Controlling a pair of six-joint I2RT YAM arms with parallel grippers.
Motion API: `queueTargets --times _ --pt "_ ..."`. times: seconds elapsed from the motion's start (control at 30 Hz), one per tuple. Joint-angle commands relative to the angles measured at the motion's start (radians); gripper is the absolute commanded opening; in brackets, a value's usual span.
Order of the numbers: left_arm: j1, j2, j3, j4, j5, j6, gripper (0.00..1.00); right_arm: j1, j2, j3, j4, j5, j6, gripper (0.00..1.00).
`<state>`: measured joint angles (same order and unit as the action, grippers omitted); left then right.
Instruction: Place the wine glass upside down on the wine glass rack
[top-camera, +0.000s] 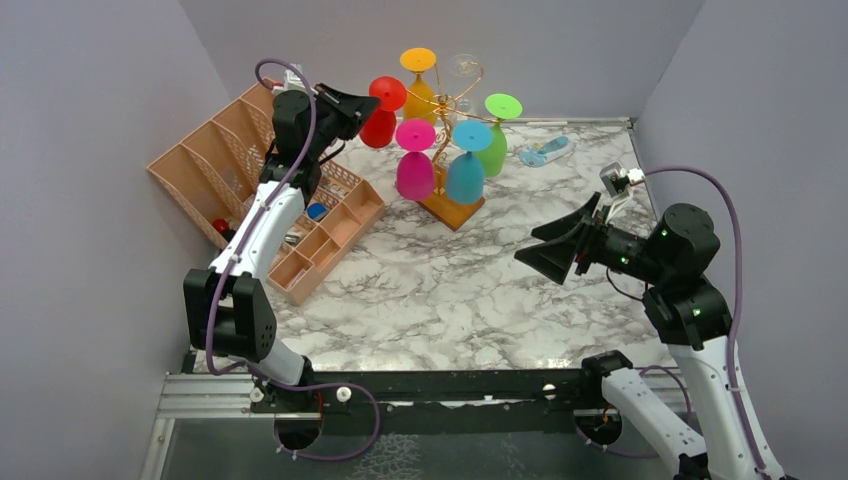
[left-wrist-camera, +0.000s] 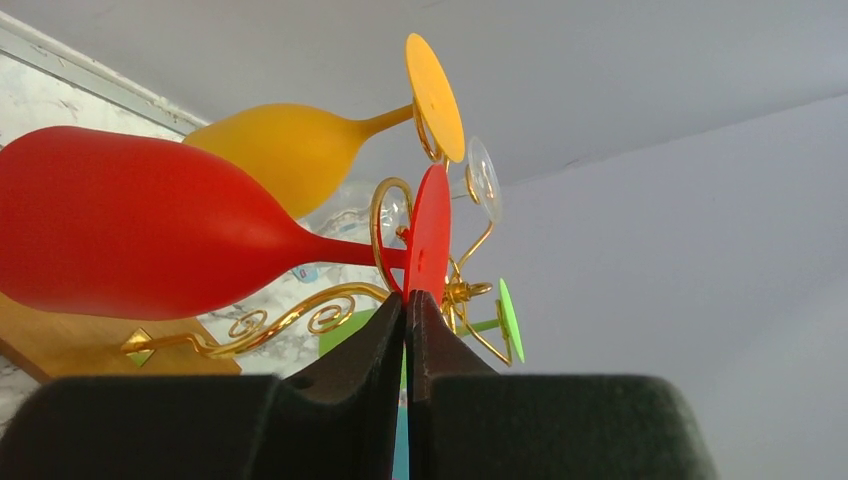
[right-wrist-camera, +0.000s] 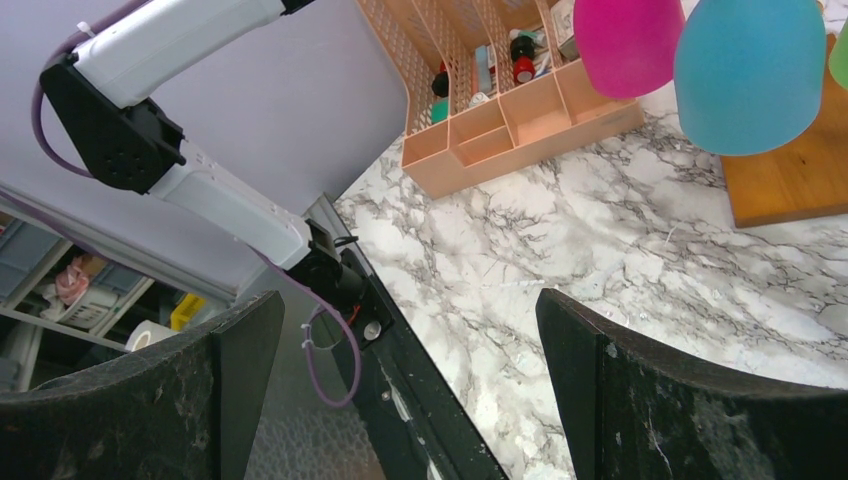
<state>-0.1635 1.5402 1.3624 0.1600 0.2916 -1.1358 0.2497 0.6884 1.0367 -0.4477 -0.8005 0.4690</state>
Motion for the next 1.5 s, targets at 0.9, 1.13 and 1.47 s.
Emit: queueTargets --times 0.9,1.13,1.47 --pt "0.013 -0.237 -0.171 -0.115 -0.073 0.23 0.54 0.005 -0.034 0.026 -0.073 0.076 -0.009 1.0" --pt "0.013 -0.387 -0.21 -0.278 -0.105 0.443 0.75 0.005 -0.061 0.041 -0.128 0.205 0.013 1.0" --pt "-0.019 -0.66 -0.3 -0.359 0.137 0.732 0.99 0.005 -0.1 0.084 -0.257 0.599 -0.014 1.0"
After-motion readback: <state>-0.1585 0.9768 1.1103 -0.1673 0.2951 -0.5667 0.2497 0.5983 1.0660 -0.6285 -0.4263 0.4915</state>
